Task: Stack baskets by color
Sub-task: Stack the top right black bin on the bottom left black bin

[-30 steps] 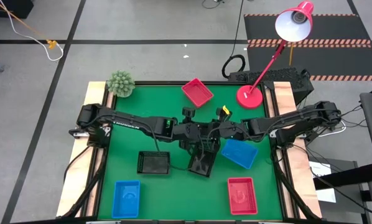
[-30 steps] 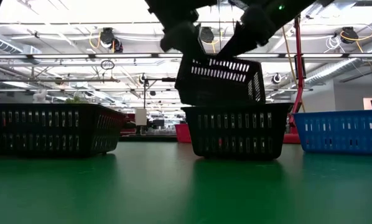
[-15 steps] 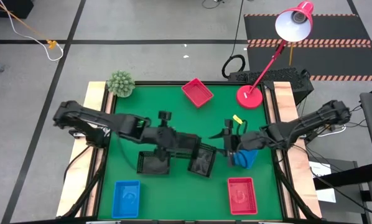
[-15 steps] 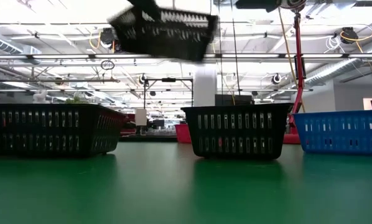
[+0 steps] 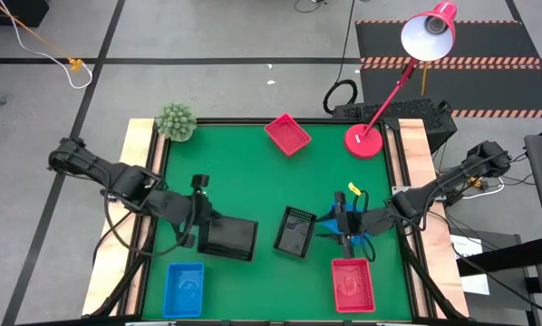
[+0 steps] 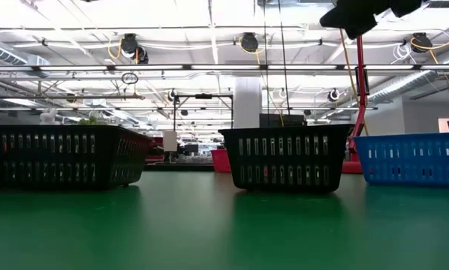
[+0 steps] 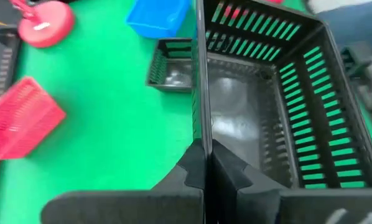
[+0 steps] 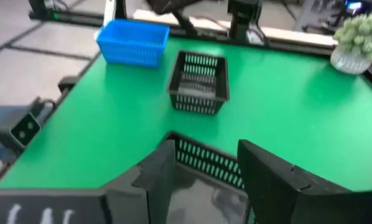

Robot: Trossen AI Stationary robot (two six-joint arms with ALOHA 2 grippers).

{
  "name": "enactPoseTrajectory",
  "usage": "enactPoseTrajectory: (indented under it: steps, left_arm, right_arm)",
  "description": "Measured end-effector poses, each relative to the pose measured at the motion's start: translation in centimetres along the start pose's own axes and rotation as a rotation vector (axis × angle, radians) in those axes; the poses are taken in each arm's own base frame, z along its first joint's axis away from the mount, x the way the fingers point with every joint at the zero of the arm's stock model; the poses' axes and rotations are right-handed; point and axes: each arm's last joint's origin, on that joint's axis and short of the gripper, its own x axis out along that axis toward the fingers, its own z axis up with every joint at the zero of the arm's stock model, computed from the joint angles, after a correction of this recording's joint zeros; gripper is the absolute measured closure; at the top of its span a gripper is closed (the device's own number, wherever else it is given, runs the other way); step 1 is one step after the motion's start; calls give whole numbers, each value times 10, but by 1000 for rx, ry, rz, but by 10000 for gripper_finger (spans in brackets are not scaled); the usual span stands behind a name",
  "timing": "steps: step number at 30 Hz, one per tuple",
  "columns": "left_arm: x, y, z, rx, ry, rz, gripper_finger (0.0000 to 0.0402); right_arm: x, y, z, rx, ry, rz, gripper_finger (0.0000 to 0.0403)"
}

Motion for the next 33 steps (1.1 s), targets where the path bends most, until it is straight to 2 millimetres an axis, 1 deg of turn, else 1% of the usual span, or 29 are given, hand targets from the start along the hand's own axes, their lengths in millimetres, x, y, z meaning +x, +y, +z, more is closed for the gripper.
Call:
enactPoseTrajectory:
  steps: [3,7,12,14,17,20,23,26,31,33]
  left_arm:
    - [0,-1,-16,-34,-50,-61,392]
    - [4,-2,-37,-61,-111,-127,397]
    - [12,-2,-60,-93,-175,-152,390]
    - [16,-2,-68,-110,-185,-162,394]
    - [23,-3,-75,-151,-187,-170,396]
    - [30,-5,-83,-175,-145,-196,388]
    - [36,-6,-91,-187,-112,-196,387]
    - [43,-3,-98,-198,-83,-183,395]
    - [52,4,-108,-219,-44,-154,387]
    - [56,8,-112,-220,-26,-158,391]
  right_arm:
    - [1,0,-1,10,-36,5,236]
    - [2,1,-4,29,-76,14,236]
    - [2,1,-4,47,-78,15,236]
    - [2,1,-4,48,-79,15,236]
    - [2,1,-4,45,-78,15,236]
    - [2,1,-4,42,-78,15,236]
    - [2,1,-4,35,-79,15,236]
    - [2,0,-4,34,-79,14,236]
    - [2,0,-4,34,-79,14,236]
    - [2,0,-4,34,-79,14,236]
